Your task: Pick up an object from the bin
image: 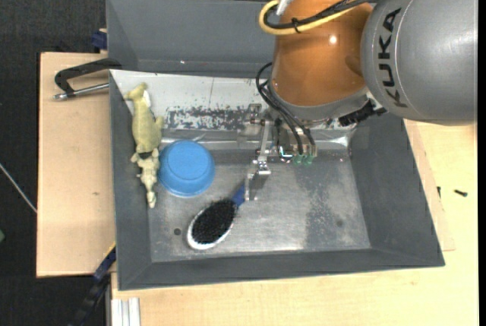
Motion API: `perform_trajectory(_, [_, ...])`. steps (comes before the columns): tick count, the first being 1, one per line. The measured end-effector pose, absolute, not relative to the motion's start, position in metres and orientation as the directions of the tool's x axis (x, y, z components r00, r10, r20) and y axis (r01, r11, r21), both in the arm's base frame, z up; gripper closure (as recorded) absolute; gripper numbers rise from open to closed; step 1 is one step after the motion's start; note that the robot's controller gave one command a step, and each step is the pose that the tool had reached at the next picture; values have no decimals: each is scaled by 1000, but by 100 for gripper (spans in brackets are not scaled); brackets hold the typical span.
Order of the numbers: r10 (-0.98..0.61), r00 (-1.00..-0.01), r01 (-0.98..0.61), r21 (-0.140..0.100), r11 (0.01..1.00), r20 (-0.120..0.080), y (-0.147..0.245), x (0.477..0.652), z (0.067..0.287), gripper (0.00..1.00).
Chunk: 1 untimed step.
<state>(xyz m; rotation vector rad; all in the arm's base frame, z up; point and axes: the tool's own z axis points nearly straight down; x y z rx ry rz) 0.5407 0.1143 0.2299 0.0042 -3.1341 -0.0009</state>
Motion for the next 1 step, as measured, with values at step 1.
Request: perform_trajectory(1, [158, -987, 158, 0, 987, 4, 100, 502, 105, 0])
